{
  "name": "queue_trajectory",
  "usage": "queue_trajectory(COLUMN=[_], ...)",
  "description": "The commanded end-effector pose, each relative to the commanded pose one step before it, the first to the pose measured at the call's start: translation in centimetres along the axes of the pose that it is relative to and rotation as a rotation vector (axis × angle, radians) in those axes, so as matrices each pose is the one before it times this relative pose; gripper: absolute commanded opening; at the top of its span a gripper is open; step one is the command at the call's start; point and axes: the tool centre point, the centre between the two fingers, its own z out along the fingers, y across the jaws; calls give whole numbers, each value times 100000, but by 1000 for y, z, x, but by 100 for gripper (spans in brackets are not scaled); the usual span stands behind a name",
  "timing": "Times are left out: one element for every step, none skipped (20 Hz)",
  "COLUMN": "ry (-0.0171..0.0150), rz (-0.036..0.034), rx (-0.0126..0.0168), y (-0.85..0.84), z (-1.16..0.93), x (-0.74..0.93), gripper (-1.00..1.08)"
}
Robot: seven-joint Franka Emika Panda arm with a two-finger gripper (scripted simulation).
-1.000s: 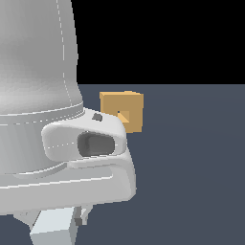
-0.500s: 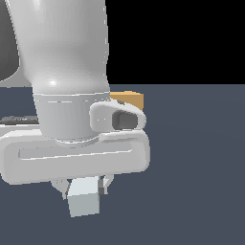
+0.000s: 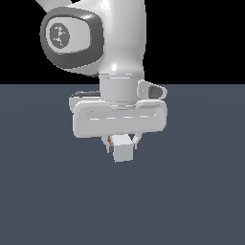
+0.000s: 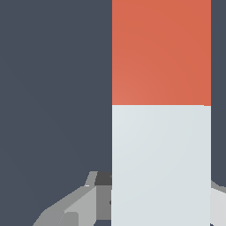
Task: Insert the peg into the horizontal hole in a box.
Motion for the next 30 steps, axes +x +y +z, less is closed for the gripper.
queue_trajectory(ry=[-93,6,7,7,6,6,6,5,5,4,4,3,0,0,0,0,0,0,0,58,-25,-27,0,0,0,50,0,0,0,0], rz=[-1260,-453,-408,-365,-324,-285,-249,-207,-183,-138,-98,-69,0,0,0,0,0,0,0,-8,-133,-136,0,0,0,32,0,0,0,0], rx=[-184,-1,-1,-1,-1,-1,-1,-1,-1,-1,0,0,0,0,0,0,0,0,0,270,-241,-249,0,0,0,295,0,0,0,0], y=[1802,577,518,464,412,363,315,269,225,180,136,94,47,10,-26,-19,0,0,0,-93,99,99,0,0,0,-102,-2,-5,-8,-11], z=[-675,-173,-153,-136,-120,-105,-91,-77,-63,-49,-35,-22,-8,5,18,10,0,0,0,145,-153,-158,0,0,0,163,0,1,1,1], x=[1943,627,557,495,437,383,332,277,234,178,124,79,8,-19,-44,-23,0,0,0,23,-13,-11,0,0,0,13,44,132,219,306], gripper=[-100,-100,-100,-100,-100,-100,-100,-100,-100,-100,-100,-100,-100,-100,-100,-100,-100,-100,-100,-100,-100,-100,-100,-100,-100,-100,-100,-100,-100,-100])
